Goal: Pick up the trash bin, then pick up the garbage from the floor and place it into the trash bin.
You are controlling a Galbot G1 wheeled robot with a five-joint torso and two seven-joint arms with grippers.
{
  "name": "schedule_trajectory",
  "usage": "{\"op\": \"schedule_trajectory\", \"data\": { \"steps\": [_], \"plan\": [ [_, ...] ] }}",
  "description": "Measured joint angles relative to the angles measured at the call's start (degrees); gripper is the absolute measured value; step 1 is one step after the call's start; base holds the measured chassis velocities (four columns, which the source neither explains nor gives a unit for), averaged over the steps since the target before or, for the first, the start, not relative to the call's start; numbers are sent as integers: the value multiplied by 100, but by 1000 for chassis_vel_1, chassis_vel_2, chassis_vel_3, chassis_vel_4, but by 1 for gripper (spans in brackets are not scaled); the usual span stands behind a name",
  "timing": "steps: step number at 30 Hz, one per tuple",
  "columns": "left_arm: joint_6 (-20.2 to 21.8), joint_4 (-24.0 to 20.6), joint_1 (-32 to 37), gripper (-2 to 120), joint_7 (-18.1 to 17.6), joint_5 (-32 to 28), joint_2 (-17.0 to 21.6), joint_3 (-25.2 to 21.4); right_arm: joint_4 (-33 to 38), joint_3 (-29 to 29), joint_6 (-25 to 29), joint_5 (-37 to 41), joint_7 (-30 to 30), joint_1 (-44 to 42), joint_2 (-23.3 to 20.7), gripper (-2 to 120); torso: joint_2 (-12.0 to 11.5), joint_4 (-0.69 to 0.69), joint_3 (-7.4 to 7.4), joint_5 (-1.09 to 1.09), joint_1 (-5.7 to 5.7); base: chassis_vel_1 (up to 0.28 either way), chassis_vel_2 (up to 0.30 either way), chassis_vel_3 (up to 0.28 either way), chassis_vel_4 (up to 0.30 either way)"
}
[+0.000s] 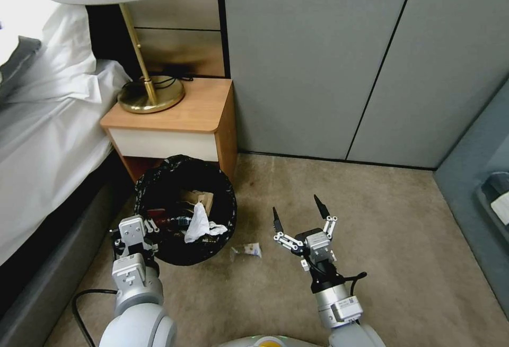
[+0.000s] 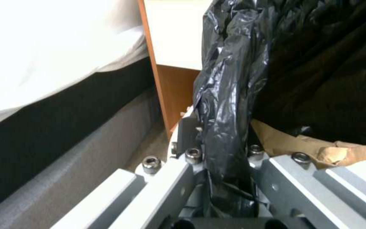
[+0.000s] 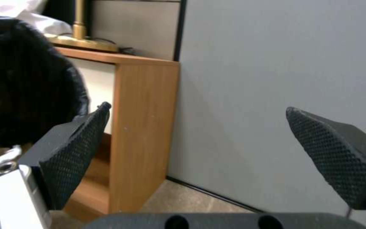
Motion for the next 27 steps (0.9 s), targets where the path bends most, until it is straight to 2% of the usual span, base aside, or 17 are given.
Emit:
{"op": "schedule_trajectory", "data": {
  "steps": [9,13,16,18,19,21,22,25,27],
  "plan": [
    [-7,1,14,0,-11,-26,19,-23,-75,-21,132,-108,-114,100,10,100,0,0,-1,0,-1,-3,4,6,-2],
    [-10,-58,114,0,-47,-28,55,-23,-154,-21,63,-45,-220,298,-144,100,0,0,-1,0,-1,0,0,0,0],
    [-11,-87,165,0,-62,-28,89,-24,-305,-34,-47,188,-463,590,-357,100,0,0,-1,0,-1,0,0,0,0],
    [-11,-82,153,0,-73,-26,117,-20,-576,-124,-232,403,-818,958,-684,100,0,1,-1,1,-1,0,0,0,0],
    [-11,-82,153,0,-73,-26,117,-20,-576,-124,-232,403,-818,958,-684,100,0,1,-1,1,-1,0,0,0,0],
    [-10,-78,138,0,-75,-19,113,-5,-909,-395,-542,868,-1390,1407,-1194,100,0,0,-1,1,-1,0,0,0,0],
    [-10,-78,138,0,-75,-19,113,-5,-909,-395,-542,868,-1390,1407,-1194,100,0,0,-1,1,-1,0,0,0,0],
    [43,-124,87,0,-74,-12,104,-26,-1595,-936,-893,1256,-2196,2249,-1742,100,0,1,0,0,0,0,0,0,0],
    [59,-145,68,0,-73,-10,105,-39,-1845,-1120,-894,1266,-2358,2512,-1813,100,0,1,0,0,-1,0,0,0,0]
  ]
}}
